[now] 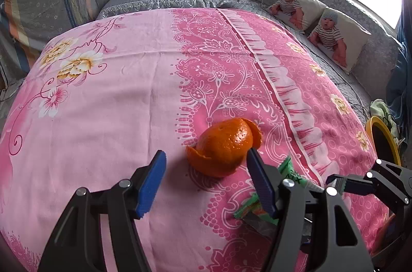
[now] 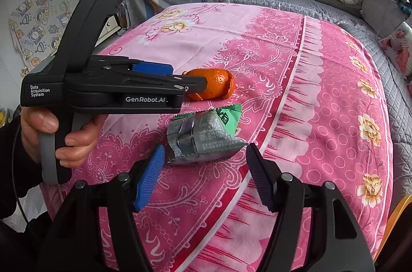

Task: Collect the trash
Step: 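Grasp the orange peel with the left tool while the right tool grasps the green snack wrapper, then carry the orange peel and snack wrapper over the bin with both tools, then open both tools to drop the peel and wrapper into the bin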

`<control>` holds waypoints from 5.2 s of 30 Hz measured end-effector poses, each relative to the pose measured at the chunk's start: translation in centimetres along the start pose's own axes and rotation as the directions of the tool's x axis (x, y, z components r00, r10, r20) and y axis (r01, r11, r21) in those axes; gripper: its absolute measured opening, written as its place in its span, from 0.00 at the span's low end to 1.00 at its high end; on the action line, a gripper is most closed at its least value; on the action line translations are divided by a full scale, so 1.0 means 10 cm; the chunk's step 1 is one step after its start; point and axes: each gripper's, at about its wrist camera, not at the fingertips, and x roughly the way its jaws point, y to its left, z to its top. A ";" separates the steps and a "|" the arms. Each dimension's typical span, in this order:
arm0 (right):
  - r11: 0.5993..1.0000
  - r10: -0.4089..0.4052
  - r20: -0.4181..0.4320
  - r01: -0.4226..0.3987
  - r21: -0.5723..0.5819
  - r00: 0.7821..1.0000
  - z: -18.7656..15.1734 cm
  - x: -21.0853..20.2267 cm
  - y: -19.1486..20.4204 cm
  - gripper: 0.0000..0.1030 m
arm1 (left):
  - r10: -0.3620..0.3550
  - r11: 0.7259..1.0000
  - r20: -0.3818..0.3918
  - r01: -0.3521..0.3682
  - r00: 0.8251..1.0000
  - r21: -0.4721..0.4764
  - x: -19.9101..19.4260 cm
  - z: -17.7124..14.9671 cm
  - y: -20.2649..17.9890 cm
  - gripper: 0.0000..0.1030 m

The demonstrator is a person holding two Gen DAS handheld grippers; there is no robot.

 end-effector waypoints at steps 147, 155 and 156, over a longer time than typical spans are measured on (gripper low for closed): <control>0.340 -0.599 -0.184 0.455 0.823 0.779 -2.30 -2.32 -2.99 0.58 | -0.481 0.859 -0.063 0.484 0.874 0.163 -0.08 0.18 -3.21 0.58; 0.402 -0.607 -0.114 0.428 0.809 0.786 -2.05 -2.37 -2.67 0.58 | -0.428 0.902 0.072 0.422 0.901 0.092 -0.45 0.30 -2.46 0.58; 0.426 -0.604 -0.093 0.418 0.802 0.792 -1.97 -2.36 -2.59 0.58 | -0.405 0.914 0.097 0.398 0.909 0.086 -0.52 0.31 -2.35 0.58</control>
